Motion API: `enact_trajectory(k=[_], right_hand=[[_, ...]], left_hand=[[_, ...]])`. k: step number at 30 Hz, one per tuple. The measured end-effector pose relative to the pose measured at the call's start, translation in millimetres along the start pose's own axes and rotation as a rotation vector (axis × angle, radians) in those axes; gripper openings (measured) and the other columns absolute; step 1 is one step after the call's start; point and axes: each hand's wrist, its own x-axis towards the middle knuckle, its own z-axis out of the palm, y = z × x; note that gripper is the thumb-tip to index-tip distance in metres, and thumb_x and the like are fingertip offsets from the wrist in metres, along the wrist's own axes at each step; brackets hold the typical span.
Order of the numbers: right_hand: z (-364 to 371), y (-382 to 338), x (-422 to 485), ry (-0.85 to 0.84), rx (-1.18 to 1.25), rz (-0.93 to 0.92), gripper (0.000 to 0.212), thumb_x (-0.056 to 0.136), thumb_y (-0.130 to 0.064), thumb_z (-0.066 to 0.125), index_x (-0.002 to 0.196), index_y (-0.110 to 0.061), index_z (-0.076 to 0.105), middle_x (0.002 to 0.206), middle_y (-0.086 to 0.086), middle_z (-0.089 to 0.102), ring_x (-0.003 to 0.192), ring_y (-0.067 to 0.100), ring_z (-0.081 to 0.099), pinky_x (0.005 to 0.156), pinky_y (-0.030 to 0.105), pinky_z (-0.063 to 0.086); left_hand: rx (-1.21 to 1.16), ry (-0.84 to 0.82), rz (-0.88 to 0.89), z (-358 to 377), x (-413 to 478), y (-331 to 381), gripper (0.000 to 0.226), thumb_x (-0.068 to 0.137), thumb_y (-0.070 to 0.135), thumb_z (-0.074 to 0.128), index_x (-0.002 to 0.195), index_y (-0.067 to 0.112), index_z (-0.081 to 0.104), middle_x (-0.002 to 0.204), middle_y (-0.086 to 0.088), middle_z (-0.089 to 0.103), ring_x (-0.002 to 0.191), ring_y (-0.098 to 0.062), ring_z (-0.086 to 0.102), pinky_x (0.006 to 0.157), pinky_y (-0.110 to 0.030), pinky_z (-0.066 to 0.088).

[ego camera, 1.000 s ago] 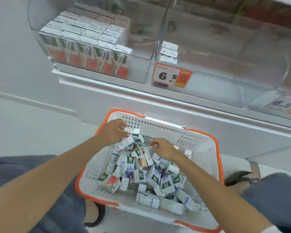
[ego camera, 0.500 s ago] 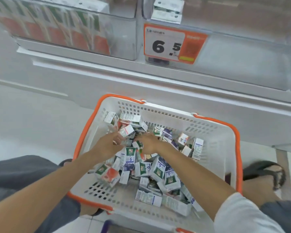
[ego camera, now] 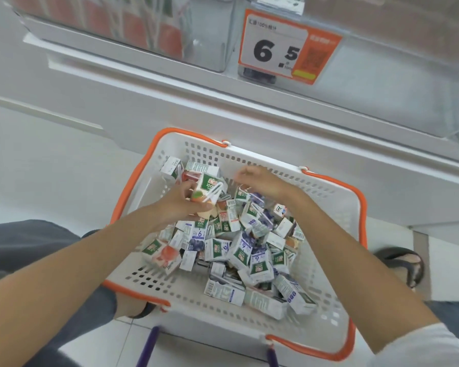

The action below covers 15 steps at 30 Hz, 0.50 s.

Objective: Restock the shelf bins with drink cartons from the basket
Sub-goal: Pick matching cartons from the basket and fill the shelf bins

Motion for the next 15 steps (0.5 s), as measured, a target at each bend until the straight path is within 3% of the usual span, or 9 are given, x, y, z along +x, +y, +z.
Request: enact_trajectory(k=[4, 7, 10, 13, 15], right_hand=[[51.3, 30.7, 28.2, -0.043, -0.600, 0.069, 0.066, 0.093, -0.048, 0.058, 0.146, -0.015, 0.038, 0.157, 0.010, 0.031, 0.136, 0.030, 0.042, 0.111, 0.043, 0.036], [83.3, 48.2, 38.9, 0.052, -0.879, 0.027, 0.047, 0.091, -0.035, 0.063, 0.132, -0.016, 0.049, 0.159, 0.015, 0.018, 0.113, 0.035, 0.059, 0.094, 0.044, 0.051], [87.5, 50.6, 36.2, 0.171, -0.647, -0.028, 0.034, 0.090, -0.021, 0.063, 0.120, -0.015, 0.051, 0.149, 0.012, 0.032, 0.096, 0.027, 0.062, 0.084, 0.036, 0.053], [68.2, 37.0, 20.3, 0.244, -0.226, -0.030, 0.044, 0.091, -0.031, 0.064, 0.128, -0.015, 0.047, 0.128, 0.005, 0.045, 0.103, 0.018, 0.056, 0.088, 0.030, 0.050], [45.9, 20.3, 2.6, 0.254, 0.065, -0.002, 0.036, 0.088, -0.024, 0.067, 0.121, -0.017, 0.055, 0.117, 0.005, 0.057, 0.103, 0.022, 0.061, 0.084, 0.031, 0.056]], left_hand=[[-0.137, 0.059, -0.030, -16.3, -3.0, -11.7, 0.061, 0.078, 0.002, 0.075, 0.130, 0.018, 0.048, 0.116, -0.005, 0.066, 0.097, -0.020, 0.069, 0.070, -0.027, 0.059], [-0.169, 0.082, -0.046, -21.8, -2.4, -18.3, 0.057, 0.078, 0.000, 0.075, 0.126, 0.019, 0.050, 0.112, -0.005, 0.067, 0.094, -0.019, 0.070, 0.070, -0.028, 0.059], [-0.193, 0.100, -0.035, -23.9, -1.0, -22.1, 0.054, 0.078, -0.001, 0.075, 0.119, 0.025, 0.051, 0.110, -0.007, 0.068, 0.092, -0.020, 0.071, 0.068, -0.028, 0.059], [-0.263, 0.101, -0.031, -22.5, 0.4, -19.5, 0.053, 0.080, -0.004, 0.072, 0.120, 0.025, 0.051, 0.112, -0.010, 0.066, 0.092, -0.021, 0.071, 0.067, -0.028, 0.060], [-0.293, 0.086, -0.026, -18.1, 0.0, -13.3, 0.055, 0.081, -0.005, 0.071, 0.124, 0.022, 0.050, 0.115, -0.010, 0.065, 0.095, -0.022, 0.069, 0.068, -0.029, 0.060]])
